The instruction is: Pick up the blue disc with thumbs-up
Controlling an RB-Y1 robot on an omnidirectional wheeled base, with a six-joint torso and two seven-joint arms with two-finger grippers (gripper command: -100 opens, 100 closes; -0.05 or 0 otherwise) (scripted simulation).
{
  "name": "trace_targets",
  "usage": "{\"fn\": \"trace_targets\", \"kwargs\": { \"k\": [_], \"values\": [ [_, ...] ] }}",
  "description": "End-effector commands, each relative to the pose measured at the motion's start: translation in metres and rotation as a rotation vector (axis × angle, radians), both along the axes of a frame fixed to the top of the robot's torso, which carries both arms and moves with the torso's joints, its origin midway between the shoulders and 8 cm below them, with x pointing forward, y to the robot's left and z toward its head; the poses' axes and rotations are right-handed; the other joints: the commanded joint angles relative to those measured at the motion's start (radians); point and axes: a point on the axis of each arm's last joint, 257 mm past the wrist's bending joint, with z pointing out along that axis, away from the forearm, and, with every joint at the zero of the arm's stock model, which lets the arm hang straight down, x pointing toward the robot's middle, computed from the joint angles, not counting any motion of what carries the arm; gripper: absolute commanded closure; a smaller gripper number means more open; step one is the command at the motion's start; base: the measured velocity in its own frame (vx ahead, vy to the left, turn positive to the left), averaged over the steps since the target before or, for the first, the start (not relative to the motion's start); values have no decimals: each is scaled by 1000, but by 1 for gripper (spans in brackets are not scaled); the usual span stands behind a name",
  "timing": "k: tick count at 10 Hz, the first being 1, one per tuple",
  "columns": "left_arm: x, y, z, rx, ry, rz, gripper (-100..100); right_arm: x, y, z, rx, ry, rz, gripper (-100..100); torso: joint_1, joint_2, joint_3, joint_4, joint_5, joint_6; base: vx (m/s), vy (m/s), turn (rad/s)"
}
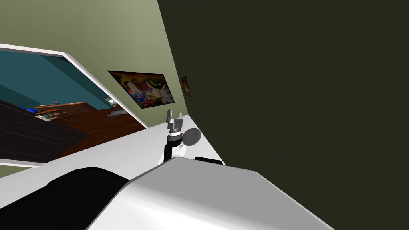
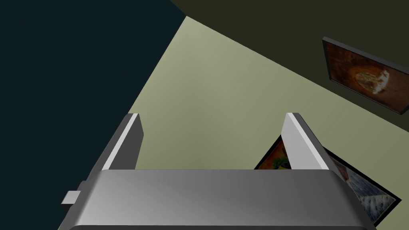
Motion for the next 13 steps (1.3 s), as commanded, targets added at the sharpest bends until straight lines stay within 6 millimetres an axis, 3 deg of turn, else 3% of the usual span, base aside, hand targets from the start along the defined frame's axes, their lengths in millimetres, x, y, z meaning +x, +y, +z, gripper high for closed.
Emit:
{"fn": "trace_targets", "kwargs": {
  "k": [1, 7, 9, 10, 11, 13],
  "values": [
    [0, 0, 0, 0, 0, 0, 0, -1, -5, 1, 1, 45, 68, -100, 0, 0, 0, 0, 0, 0, 54, 132, 100],
    [0, 0, 0, 0, 0, 0, 0, -47, -3, 35, 14, 236, 136, -100, -5, 0, 0, 0, -1, 0, 41, 57, 82],
    [0, 0, 0, 0, 0, 0, 0, -50, -4, 37, 15, 241, 136, -100, -6, 1, 1, 0, -1, 0, 9, 7, 6],
    [0, 0, 0, 0, 0, 0, 0, -50, -4, 37, 15, 242, 136, 0, -6, 2, 1, 1, -2, 0, 0, 0, 0],
    [0, 0, 0, 0, 0, 0, 0, -53, -7, 29, 9, 235, 135, -100, -7, 3, 2, 1, -2, 0, -20, 16, -12],
    [0, 0, 0, 0, 0, 0, 0, -55, -11, 21, 3, 228, 135, -100, -6, 6, 3, 1, -2, 1, -40, 20, -14]
  ]
}}
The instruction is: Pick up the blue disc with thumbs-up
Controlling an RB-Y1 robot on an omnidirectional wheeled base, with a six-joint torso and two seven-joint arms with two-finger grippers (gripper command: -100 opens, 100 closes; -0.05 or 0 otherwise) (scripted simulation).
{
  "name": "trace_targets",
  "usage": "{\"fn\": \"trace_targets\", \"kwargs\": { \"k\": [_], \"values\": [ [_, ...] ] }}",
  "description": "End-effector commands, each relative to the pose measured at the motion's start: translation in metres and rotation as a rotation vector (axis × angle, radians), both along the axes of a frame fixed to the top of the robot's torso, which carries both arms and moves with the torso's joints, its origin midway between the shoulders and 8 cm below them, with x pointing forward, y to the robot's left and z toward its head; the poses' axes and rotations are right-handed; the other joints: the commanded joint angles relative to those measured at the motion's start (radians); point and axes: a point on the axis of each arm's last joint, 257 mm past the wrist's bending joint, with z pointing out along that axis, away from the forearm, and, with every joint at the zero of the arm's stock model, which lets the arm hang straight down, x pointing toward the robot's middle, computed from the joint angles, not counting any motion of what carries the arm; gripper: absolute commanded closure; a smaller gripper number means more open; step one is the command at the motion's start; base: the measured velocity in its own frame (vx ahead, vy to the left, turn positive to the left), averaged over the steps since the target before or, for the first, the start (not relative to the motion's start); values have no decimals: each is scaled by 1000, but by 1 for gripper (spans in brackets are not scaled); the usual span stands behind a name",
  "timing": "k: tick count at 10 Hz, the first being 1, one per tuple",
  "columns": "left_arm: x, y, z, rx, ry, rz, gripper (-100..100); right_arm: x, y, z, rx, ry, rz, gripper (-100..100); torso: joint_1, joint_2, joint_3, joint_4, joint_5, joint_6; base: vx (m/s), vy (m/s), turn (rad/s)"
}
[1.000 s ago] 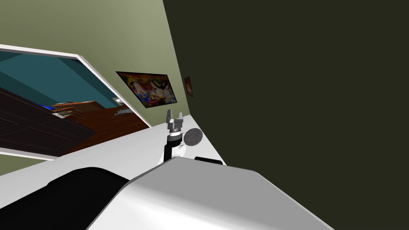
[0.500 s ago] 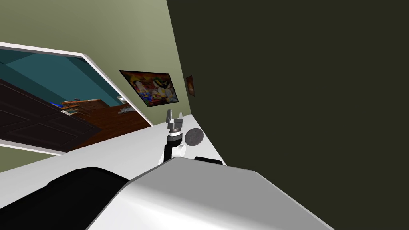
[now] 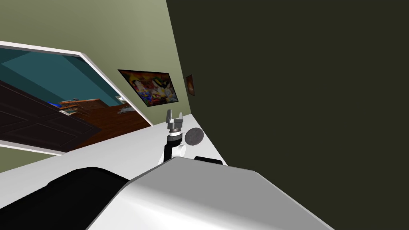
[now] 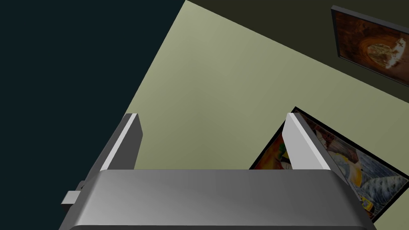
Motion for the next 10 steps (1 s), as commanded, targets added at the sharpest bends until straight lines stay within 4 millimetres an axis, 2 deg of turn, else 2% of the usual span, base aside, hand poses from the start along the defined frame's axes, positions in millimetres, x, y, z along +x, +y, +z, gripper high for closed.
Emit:
{"fn": "trace_targets", "kwargs": {
  "k": [1, 2, 3, 7, 8, 9, 10],
  "values": [
    [0, 0, 0, 0, 0, 0, 0, -3, -4, -7, -6, -6, 0, -100, 0, 0, 0, 0, 0, 0, -35, 23, -14],
    [0, 0, 0, 0, 0, 0, 0, -1, -2, -5, -4, -4, 0, -100, 0, 0, 0, 0, 0, 0, -16, 10, -5],
    [0, 0, 0, 0, 0, 0, 0, -1, -2, -5, -5, -5, 0, 100, 0, -1, -1, 0, 0, 0, 0, 0, 0],
    [0, 0, 0, 0, 0, 0, 0, -1, -3, -5, -5, -4, 2, 100, 0, -1, -1, 0, -1, 1, 0, -1, 1],
    [0, 0, 0, 0, 0, 0, 0, -1, -3, -5, -5, -4, 2, 0, -1, -1, -1, 0, -1, 1, 0, 0, 0],
    [0, 0, 0, 0, 0, 0, 0, 0, 1, 3, 1, 2, -1, 100, -1, -1, -1, 0, -1, 1, 27, -17, 8],
    [0, 0, 0, 0, 0, 0, 0, 1, 2, 7, 4, 6, 0, 100, -1, -3, -2, 0, 0, 1, 46, -26, 17]
  ]
}}
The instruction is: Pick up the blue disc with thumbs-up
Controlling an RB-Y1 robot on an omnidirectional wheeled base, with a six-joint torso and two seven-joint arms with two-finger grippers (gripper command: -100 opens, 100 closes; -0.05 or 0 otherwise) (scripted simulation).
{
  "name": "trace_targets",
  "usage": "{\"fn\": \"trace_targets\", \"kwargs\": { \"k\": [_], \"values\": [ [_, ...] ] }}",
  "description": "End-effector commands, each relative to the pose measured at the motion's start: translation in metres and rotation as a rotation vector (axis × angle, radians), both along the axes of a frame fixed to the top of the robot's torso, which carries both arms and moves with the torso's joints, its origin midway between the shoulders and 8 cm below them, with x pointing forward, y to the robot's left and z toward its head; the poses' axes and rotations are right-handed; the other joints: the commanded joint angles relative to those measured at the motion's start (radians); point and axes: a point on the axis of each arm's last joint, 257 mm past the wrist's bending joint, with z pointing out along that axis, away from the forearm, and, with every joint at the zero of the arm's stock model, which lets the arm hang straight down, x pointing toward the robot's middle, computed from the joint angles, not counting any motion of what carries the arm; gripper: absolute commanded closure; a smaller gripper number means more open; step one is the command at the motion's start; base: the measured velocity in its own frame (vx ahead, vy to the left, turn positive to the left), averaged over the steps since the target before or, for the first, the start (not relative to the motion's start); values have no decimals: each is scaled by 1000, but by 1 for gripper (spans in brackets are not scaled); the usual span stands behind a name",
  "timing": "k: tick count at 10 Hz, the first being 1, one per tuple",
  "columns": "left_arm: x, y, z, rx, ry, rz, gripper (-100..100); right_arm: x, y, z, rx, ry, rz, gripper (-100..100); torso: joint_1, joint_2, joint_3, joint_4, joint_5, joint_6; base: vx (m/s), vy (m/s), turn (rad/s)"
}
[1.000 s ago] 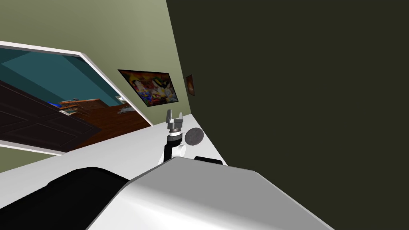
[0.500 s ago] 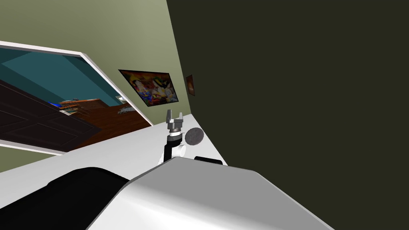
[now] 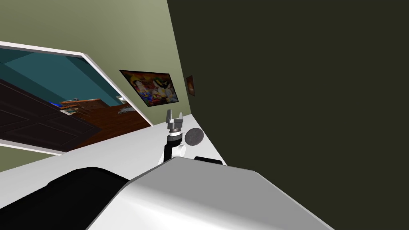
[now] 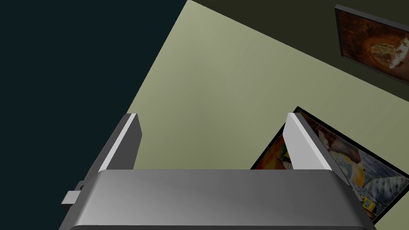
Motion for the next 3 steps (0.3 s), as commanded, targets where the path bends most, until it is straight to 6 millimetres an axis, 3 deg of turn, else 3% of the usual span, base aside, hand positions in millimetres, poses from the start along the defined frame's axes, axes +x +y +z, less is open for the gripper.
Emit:
{"fn": "trace_targets", "kwargs": {
  "k": [1, 2, 3],
  "values": [
    [0, 0, 0, 0, 0, 0, 0, 1, 4, 7, 7, 7, 0, 100, 0, 0, 0, 0, 0, 0, 46, -26, 15],
    [0, 0, 0, 0, 0, 0, 0, 1, 2, 4, 4, 4, 0, 100, 0, -1, 0, 0, 0, 0, 20, -12, 6],
    [0, 0, 0, 0, 0, 0, 0, 1, 3, 5, 5, 5, 0, 0, 0, 1, 0, 0, 0, 0, 0, 0, 0]
  ]
}}
